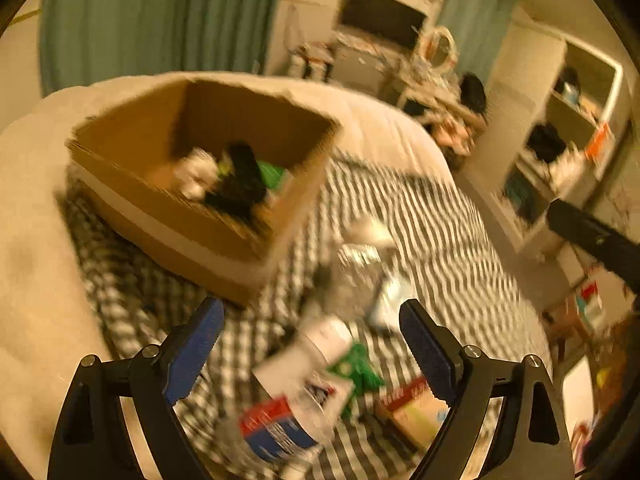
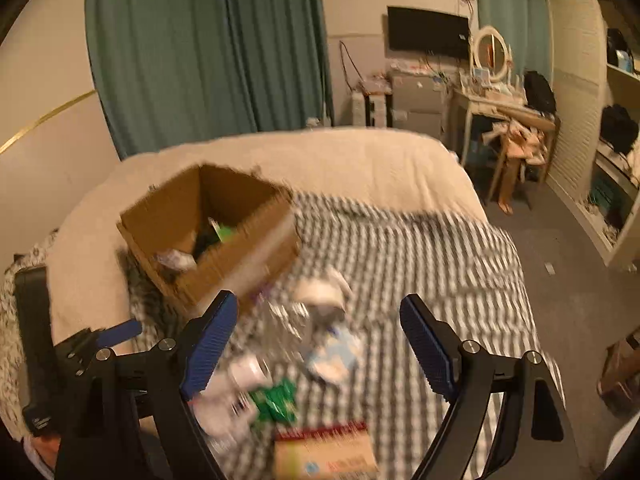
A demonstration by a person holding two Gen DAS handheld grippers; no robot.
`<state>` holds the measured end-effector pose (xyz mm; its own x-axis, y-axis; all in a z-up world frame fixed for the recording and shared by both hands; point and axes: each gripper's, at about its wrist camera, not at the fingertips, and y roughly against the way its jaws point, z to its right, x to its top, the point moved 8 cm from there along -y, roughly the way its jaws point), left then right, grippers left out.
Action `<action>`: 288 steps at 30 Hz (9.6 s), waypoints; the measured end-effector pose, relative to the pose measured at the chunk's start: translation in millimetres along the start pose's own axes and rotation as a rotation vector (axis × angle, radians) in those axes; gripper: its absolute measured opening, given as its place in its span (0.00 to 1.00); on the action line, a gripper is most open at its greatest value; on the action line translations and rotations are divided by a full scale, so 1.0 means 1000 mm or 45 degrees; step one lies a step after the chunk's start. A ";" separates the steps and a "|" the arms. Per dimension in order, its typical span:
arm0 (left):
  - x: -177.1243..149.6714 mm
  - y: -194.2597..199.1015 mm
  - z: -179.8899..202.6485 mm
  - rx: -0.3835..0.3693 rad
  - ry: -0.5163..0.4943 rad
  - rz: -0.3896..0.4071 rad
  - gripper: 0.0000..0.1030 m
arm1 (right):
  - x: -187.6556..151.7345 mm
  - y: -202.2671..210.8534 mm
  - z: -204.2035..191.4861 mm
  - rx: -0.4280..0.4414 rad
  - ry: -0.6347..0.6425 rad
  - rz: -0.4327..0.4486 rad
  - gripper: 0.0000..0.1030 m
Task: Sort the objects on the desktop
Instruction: 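Return both tools to the items and grasp the white bottle with the left tool, then grasp the blue tissue pack with the right tool while the left tool holds the white bottle, then carry the tissue pack and white bottle into the box and release both, then withdraw both tools and move the left tool toward the water bottle, then grasp the blue-labelled water bottle with the left tool while the right tool grasps the amoxicillin box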
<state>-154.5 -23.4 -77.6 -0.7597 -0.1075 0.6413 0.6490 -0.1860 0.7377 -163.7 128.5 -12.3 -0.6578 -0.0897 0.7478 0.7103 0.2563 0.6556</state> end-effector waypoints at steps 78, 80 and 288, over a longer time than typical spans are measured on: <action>-0.020 -0.071 -0.012 -0.039 0.209 -0.052 0.52 | -0.107 -0.093 0.009 -0.026 -0.038 -0.390 0.47; -0.023 -0.067 -0.008 -0.038 0.191 -0.052 0.52 | -0.105 -0.083 0.010 -0.032 -0.034 -0.375 0.47; 0.038 0.046 -0.033 -0.080 -0.185 0.191 0.61 | -0.036 -0.031 -0.071 0.295 -0.139 -0.150 0.31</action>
<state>-154.6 -68.0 -26.6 -0.6378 0.0028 0.7702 0.7473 -0.2396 0.6197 -144.4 54.9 -51.8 -0.7645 -0.0307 0.6439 0.5595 0.4647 0.6864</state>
